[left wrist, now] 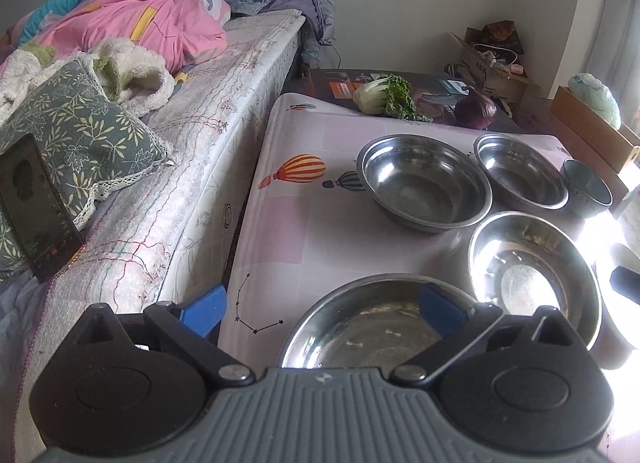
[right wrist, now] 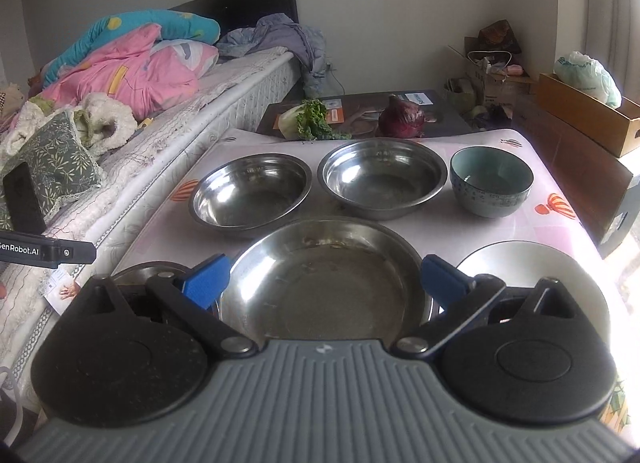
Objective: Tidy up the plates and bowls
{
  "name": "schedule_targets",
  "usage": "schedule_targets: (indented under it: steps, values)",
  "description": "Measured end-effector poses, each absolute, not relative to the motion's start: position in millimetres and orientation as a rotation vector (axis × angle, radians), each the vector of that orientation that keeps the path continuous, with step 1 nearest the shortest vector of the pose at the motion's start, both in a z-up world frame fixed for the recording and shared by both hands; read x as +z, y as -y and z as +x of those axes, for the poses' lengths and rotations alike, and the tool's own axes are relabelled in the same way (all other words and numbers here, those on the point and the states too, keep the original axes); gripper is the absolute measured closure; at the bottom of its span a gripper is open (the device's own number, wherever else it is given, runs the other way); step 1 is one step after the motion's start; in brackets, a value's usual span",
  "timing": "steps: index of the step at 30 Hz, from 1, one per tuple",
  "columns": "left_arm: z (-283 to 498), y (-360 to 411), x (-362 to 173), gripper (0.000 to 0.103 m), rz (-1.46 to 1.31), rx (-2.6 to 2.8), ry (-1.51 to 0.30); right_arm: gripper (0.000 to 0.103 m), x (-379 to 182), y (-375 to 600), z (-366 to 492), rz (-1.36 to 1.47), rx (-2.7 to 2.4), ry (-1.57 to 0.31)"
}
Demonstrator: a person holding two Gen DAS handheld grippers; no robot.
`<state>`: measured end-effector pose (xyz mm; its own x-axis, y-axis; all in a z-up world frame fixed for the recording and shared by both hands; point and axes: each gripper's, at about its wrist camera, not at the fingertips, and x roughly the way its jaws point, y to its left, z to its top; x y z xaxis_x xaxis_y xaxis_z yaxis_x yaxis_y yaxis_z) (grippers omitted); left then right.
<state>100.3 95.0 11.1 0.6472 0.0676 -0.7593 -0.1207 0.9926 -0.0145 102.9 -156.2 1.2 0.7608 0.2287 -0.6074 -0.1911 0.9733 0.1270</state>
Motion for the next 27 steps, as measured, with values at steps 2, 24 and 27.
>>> schedule_targets:
  steps: [2,24,27]
  values:
    - [109.4,-99.6,12.8,0.0,-0.057,0.111,-0.849,0.001,1.3,149.1,114.9,0.049,0.246,-0.665]
    - [242.3,-129.3,-15.4,0.017,-0.068,0.028,-0.864,0.027,-36.8,87.1,262.6,0.096,0.326,-0.759]
    - [260.8,-126.0,-26.4,0.03,-0.084,-0.008,-0.91,0.039,-45.3,87.9,274.9,0.104,0.311,-0.781]
